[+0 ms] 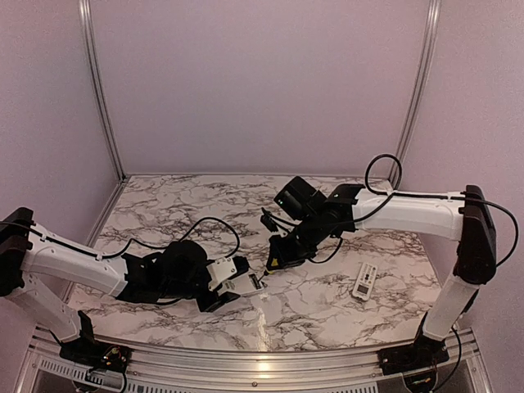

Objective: Unload the batteries from the remote control
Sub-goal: Remove the battery from the remote control without the battery cover.

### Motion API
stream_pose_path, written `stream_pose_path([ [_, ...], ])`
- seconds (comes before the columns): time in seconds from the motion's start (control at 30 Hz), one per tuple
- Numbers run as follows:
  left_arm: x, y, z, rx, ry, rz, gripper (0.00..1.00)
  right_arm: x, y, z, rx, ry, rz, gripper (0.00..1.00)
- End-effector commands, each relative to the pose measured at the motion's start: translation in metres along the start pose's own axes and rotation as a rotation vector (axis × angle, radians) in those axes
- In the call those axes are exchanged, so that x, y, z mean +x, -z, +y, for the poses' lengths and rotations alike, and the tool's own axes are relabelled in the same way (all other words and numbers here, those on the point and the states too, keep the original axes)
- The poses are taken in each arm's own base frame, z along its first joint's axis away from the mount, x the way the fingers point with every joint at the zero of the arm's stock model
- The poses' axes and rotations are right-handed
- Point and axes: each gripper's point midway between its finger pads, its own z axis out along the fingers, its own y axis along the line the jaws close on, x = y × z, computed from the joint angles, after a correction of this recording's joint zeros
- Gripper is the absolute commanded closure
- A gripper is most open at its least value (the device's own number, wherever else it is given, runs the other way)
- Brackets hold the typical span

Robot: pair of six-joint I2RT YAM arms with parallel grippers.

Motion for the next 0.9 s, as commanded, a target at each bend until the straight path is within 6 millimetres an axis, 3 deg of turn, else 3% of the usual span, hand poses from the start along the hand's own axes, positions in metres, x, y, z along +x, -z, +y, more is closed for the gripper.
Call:
stream_pose_path([
  [0.0, -0.04, 0.005, 0.004, -0.014, -0.009, -0.148, 1.0, 0.004, -0.005, 0.001, -0.062, 0.007, 0.007, 1.0],
  [0.5, -0.041, 0.009, 0.005, -0.018, -0.009, -0.164, 1.0, 0.009, -0.013, -0.002, -0.085, 0.002, 0.023, 1.0],
  [0.87, -0.045, 0.016, 0.006, -0.022, -0.006, -0.184, 1.0, 0.003, -0.008, 0.003, -0.126, 0.012, -0.001, 1.0],
])
